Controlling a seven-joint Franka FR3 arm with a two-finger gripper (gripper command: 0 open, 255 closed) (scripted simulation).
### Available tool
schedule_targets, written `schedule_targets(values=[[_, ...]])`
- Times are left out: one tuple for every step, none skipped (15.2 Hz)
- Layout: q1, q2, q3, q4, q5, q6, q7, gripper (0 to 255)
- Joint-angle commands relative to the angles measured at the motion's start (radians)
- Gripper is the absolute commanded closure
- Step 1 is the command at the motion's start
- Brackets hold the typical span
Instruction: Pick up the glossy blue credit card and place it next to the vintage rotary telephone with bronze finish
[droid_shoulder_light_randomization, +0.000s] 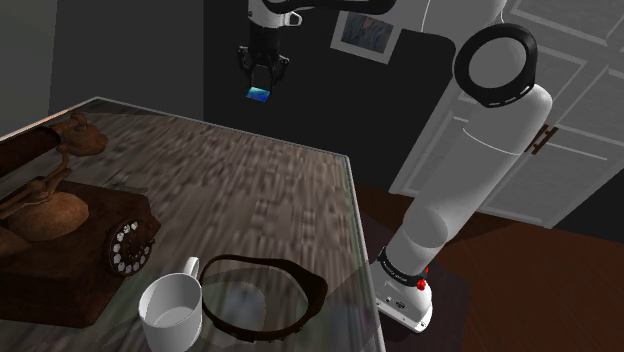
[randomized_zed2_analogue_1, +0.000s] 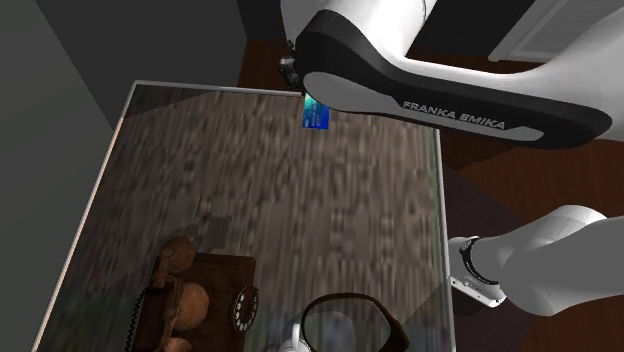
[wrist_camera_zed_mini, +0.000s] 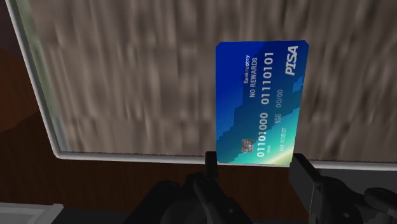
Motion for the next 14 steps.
schedule_targets(values=[[0.001,0.005,0.001,0.032,-0.001,-0.028,-0.003,255],[0.001,0.007,0.001,0.048,-0.001,-0.042,-0.004,255],[0.002,0.009,0.001,0.065,-0.002,-0.056,-0.005,255],[0.002,0.012,0.002,0.082,-0.003,-0.070,-0.007,255],[0.003,0.015,0.002,0.099,-0.003,-0.084,-0.008,255],[0.004,0.019,0.003,0.116,-0.004,-0.099,-0.009,255],[0.004,0.022,0.003,0.135,-0.006,-0.113,-0.010,255],[0.005,0.027,0.004,0.153,-0.007,-0.128,-0.011,255],[0.006,0.031,0.005,0.172,-0.008,-0.143,-0.012,255],[0.007,0.036,0.005,0.191,-0.010,-0.158,-0.012,255],[0.008,0.041,0.006,0.211,-0.011,-0.173,-0.013,255],[0.009,0.046,0.007,0.232,-0.013,-0.189,-0.014,255],[0.010,0.050,0.007,0.246,-0.015,-0.199,-0.014,255],[0.023,0.048,0.018,0.244,-0.016,-0.203,0.009,255]])
